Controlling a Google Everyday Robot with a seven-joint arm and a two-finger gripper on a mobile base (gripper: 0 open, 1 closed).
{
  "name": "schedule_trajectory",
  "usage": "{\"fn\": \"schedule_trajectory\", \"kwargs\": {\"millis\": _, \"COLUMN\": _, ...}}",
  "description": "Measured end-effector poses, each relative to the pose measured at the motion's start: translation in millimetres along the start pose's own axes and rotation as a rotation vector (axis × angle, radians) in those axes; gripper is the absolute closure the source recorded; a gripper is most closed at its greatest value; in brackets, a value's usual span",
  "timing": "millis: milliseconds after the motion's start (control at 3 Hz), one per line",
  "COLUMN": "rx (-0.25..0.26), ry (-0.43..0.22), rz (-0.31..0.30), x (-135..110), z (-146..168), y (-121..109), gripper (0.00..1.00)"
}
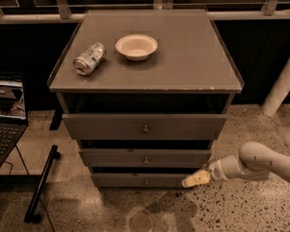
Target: Close middle drawer
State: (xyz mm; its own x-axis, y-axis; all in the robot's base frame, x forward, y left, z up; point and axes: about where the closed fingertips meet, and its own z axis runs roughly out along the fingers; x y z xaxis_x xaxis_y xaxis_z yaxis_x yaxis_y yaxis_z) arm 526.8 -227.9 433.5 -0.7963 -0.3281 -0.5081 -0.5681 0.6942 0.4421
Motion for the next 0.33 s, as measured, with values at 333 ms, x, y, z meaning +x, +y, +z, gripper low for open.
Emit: {"fn": "schedule_trajectory", "kwargs": {"millis": 333, "rx": 0.000, "ry": 0.000, "rz": 0.000, "x": 0.0, "z": 0.0, "y": 0.0, "gripper": 0.00}}
